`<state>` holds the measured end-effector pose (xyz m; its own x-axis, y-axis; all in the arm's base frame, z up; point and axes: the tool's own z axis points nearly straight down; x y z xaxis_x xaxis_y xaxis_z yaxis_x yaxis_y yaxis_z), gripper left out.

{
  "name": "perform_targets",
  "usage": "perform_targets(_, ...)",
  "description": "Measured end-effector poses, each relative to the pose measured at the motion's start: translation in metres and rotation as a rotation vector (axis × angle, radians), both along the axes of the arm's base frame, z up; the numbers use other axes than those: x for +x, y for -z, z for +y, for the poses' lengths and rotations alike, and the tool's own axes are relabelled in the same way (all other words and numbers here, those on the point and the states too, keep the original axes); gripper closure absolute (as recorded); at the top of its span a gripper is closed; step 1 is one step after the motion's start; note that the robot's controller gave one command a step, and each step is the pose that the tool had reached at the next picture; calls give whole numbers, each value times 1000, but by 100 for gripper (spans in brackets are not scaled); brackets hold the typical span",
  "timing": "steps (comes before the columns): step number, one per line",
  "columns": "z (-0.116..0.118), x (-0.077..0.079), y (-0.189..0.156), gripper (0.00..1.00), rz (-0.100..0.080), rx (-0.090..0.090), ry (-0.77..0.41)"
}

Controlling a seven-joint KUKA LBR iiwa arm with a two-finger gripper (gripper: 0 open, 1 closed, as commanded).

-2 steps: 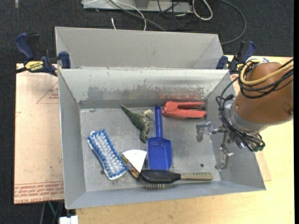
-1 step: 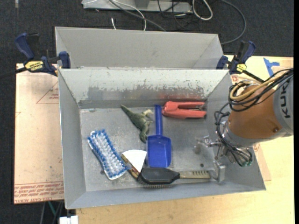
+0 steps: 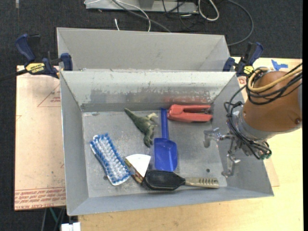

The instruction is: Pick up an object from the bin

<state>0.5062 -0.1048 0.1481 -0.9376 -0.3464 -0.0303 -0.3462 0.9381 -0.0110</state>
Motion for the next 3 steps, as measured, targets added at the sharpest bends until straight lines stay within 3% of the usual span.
perform_targets(1,-7,-14,78,0,36,7,153)
perform_targets(2,-4,-17,65,0,22,6,118)
perform_targets(3,-49,0,76,0,24,7,117)
